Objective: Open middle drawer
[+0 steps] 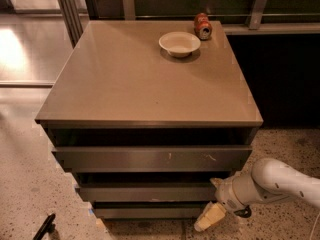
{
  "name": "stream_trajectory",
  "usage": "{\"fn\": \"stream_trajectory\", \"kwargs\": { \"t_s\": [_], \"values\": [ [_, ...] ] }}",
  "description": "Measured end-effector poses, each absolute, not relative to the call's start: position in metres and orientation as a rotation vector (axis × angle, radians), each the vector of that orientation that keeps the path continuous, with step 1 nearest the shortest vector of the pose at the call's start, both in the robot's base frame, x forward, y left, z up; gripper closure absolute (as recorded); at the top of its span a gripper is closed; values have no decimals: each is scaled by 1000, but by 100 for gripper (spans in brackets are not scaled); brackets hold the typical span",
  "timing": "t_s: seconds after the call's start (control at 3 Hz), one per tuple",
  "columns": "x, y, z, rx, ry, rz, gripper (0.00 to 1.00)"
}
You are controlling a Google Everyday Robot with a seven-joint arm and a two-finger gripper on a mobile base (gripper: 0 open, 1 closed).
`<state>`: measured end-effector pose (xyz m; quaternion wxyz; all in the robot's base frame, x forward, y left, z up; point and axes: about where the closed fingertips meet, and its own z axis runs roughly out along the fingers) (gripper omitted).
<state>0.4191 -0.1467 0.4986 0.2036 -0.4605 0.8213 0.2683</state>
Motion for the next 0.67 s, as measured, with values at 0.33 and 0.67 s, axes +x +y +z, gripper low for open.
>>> {"fn": "stream_trajectory", "kwargs": {
  "t_s": [0.33, 0.67],
  "values": [
    [419, -146, 498, -1284, 2290, 751, 0],
    [430, -129, 489, -1263, 2258, 793, 0]
  ]
}}
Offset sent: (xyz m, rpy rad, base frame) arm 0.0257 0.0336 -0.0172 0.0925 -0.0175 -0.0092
